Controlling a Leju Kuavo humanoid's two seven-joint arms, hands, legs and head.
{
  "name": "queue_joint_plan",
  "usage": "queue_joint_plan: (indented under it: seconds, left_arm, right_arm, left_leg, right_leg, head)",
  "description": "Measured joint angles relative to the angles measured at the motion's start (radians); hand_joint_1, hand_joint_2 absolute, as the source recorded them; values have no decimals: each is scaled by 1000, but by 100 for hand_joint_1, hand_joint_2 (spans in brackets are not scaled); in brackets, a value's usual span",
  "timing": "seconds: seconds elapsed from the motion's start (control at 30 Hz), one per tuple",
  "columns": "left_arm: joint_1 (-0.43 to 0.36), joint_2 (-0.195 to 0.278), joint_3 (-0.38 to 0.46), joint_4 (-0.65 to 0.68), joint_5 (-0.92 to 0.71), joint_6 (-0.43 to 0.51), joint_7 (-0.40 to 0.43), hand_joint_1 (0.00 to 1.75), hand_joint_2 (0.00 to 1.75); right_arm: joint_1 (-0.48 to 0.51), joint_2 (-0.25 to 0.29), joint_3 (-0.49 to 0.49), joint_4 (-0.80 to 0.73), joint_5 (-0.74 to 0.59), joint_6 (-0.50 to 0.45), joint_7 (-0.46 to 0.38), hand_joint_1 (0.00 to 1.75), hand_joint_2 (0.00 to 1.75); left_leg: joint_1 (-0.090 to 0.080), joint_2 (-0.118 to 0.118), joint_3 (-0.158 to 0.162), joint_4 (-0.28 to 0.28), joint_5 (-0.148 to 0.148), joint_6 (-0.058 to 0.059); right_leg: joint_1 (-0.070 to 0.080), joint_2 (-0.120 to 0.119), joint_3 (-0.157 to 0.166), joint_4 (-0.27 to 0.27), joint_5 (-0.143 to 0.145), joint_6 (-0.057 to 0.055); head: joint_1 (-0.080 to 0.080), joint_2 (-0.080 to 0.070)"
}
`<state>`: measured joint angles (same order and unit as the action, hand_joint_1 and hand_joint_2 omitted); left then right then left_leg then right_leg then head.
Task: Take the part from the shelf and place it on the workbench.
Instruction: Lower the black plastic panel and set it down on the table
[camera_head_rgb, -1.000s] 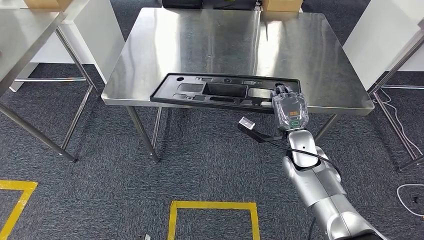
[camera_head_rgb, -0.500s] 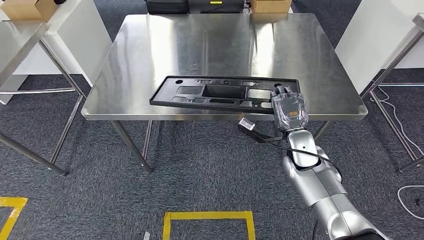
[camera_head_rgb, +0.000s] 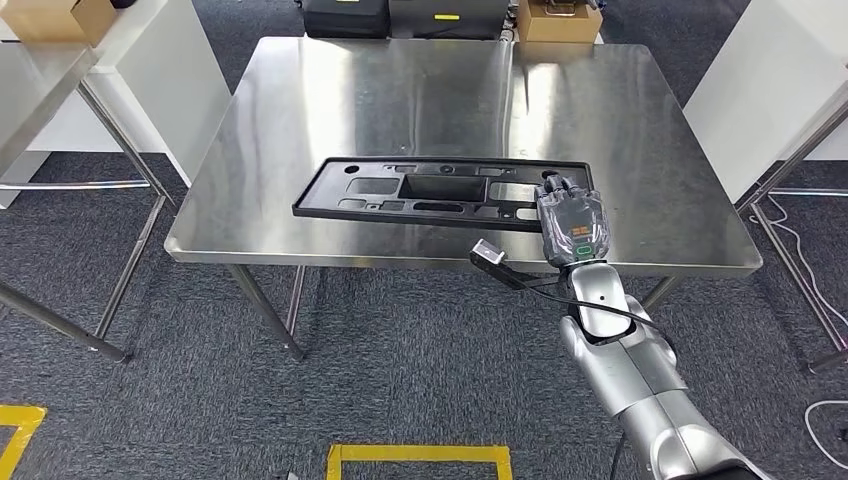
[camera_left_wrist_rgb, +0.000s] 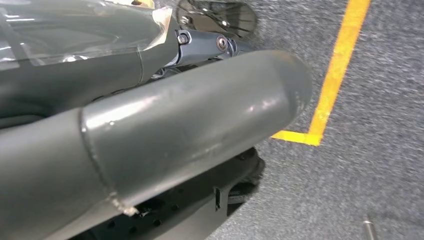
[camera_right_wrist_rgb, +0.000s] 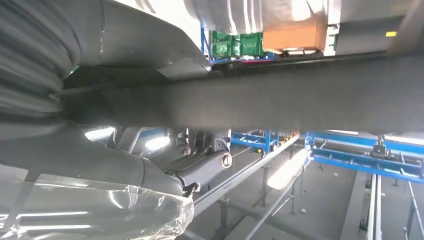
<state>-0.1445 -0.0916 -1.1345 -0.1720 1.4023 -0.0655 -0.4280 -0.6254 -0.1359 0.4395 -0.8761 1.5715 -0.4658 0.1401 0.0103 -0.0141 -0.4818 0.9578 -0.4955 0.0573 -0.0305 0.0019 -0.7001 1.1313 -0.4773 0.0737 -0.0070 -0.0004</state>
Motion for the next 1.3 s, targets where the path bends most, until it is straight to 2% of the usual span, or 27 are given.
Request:
queue_joint_plan:
  seconds: [0.03,0.07,0.1,0.17,0.2,0.27,0.3,0.37,0.4,0.43,0.47,0.53,0.57,0.6,0.7,0.77,0.8,0.87,0.9,0.93,0.97,1.03,1.07,1.1,1.17,1.23,1.3]
  left_arm:
    - [0,0,0,0,0,0,0,0,0]
    - [0,1,0,0,0,1,0,0,0]
    - [-1,2,0,0,0,3,0,0,0]
    - [-3,2,0,0,0,4,1,0,0]
    - [-3,2,0,0,0,4,1,0,0]
    - [-6,2,0,0,0,4,1,0,0]
    - [-7,2,0,0,0,4,1,0,0]
    - [-9,2,0,0,0,4,-1,0,0]
    - [-11,2,0,0,0,4,-2,0,0]
    - [-13,3,0,0,0,5,-3,0,0]
    - [-14,3,0,0,0,5,-3,0,0]
    - [-13,3,0,0,1,9,-2,0,0]
    - [-13,3,1,0,1,11,-1,0,0]
    - [-12,2,1,0,2,13,-1,0,0]
    - [-12,0,1,0,3,17,0,0,0]
    - [-12,-2,1,-1,3,17,0,0,0]
    - [-12,-3,1,-1,3,18,0,0,0]
    - [-12,-3,1,-1,3,18,0,0,0]
    - [-11,-4,1,-1,3,18,0,0,0]
    - [-10,-4,1,-1,3,18,0,0,0]
    - [-9,-4,2,-1,3,18,0,0,0]
    - [-8,-4,3,-1,3,18,0,0,0]
    - [-9,-4,4,-1,3,18,0,0,0]
    - [-9,-5,5,-1,3,19,0,0,0]
    - [-10,-5,6,-1,6,20,0,0,0]
    - [-10,-4,9,-1,9,22,1,0,0]
    - [-11,-2,14,-1,11,23,3,0,0]
  right_arm:
    - [1,0,0,1,0,0,0,175,175]
    - [1,-1,0,2,0,0,0,175,175]
    - [2,0,1,3,0,1,0,175,175]
    - [-1,1,0,4,-1,1,0,175,175]
    - [-3,1,0,3,-1,1,1,175,175]
    - [-6,0,-1,2,-1,1,1,175,175]
    - [-7,0,-1,2,0,1,1,175,175]
    - [-6,2,0,2,0,1,1,175,175]
    - [-6,2,0,2,0,1,1,175,175]
    - [-6,3,0,2,0,1,1,175,175]
    - [-5,4,0,2,0,1,1,175,175]
    - [-6,5,0,2,0,1,1,175,175]
    - [-6,6,0,3,0,1,1,175,175]
    - [-7,7,0,3,0,1,1,175,175]
    - [-8,8,-1,2,0,1,1,175,175]
    - [-10,8,-1,1,0,0,1,175,175]
    - [-10,7,-2,1,0,0,1,175,175]
    - [-8,5,-2,1,0,0,1,175,175]
    - [-5,5,-2,1,0,0,1,175,175]
    - [-4,4,-2,1,0,0,1,175,175]
    - [-3,4,-2,1,0,0,1,175,175]
    - [-4,4,-2,1,0,0,0,175,175]
    - [-5,4,-2,2,0,0,0,175,175]
    - [-6,4,-1,2,0,0,-1,175,175]
    - [-8,5,-1,3,-1,0,-1,175,175]
    - [-11,6,-2,3,-1,0,-2,175,175]
    - [-15,8,-2,3,0,0,-2,175,175]
  left_leg:
    - [1,-1,17,3,-15,-8]
    - [0,0,26,3,-29,-15]
    - [-3,2,33,2,-41,-22]
    - [-4,6,36,7,-49,-31]
    - [-1,9,31,26,-45,-34]
    - [3,11,-19,120,-45,-44]
    - [4,12,-63,188,-63,-47]
    - [4,12,-156,301,-121,-52]
    - [4,12,-187,323,-135,-51]
    - [4,12,-202,314,-122,-49]
    - [3,12,-199,272,-81,-44]
    - [1,11,-162,140,28,-32]
    - [-3,11,-146,87,56,-26]
    - [-7,11,-138,56,67,-20]
    - [-13,11,-127,37,64,-6]
    - [-10,12,-107,26,71,5]
    - [-9,12,-98,22,72,10]
    - [-11,11,-91,22,64,17]
    - [-12,8,-88,22,59,18]
    - [-13,6,-83,22,54,18]
    - [-14,3,-75,22,47,17]
    - [-15,-2,-55,23,29,13]
    - [-18,-4,-47,23,19,9]
    - [-21,-5,-43,24,11,4]
    - [-25,-6,-38,25,-3,-7]
    - [-23,-4,-34,32,-18,-18]
    - [-17,1,-67,102,-54,-33]
  right_leg:
    - [-3,-9,17,-70,48,11]
    - [-3,-16,35,-118,83,11]
    - [-3,-21,47,-145,105,4]
    - [-1,-18,61,-147,104,-25]
    - [-3,-14,65,-148,102,-34]
    - [-4,-9,79,-149,92,-48]
    - [-3,-7,84,-150,86,-56]
    - [1,-4,93,-150,75,-67]
    - [2,-2,99,-150,70,-69]
    - [4,0,106,-150,64,-69]
    - [5,2,116,-150,58,-68]
    - [7,3,137,-151,46,-64]
    - [9,4,142,-151,40,-61]
    - [10,5,143,-152,36,-56]
    - [14,6,141,-153,27,-37]
    - [16,4,119,-107,7,-32]
    - [16,4,88,-50,-13,-34]
    - [15,3,1,91,-56,-36]
    - [15,3,-36,140,-63,-33]
    - [16,3,-56,153,-54,-27]
    - [16,3,-54,124,-26,-19]
    - [16,1,2,-27,58,-9]
    - [18,0,34,-97,91,-11]
    - [19,-2,54,-141,109,-18]
    - [22,-2,68,-157,107,-38]
    - [15,-1,75,-157,97,-54]
    - [8,0,87,-160,87,-69]
  head:
    - [1,0]
    - [3,0]
    - [3,0]
    - [-1,0]
    - [-4,0]
    - [-8,0]
    - [-8,0]
    - [-9,0]
    - [-10,0]
    - [-10,0]
    - [-10,0]
    - [-9,0]
    - [-9,0]
    - [-9,0]
    - [-11,0]
    - [-9,0]
    - [-8,0]
    - [-7,0]
    - [-6,0]
    - [-7,0]
    - [-7,0]
    - [-6,0]
    - [-5,0]
    - [-5,0]
    - [-7,0]
    - [-8,0]
    - [-13,0]
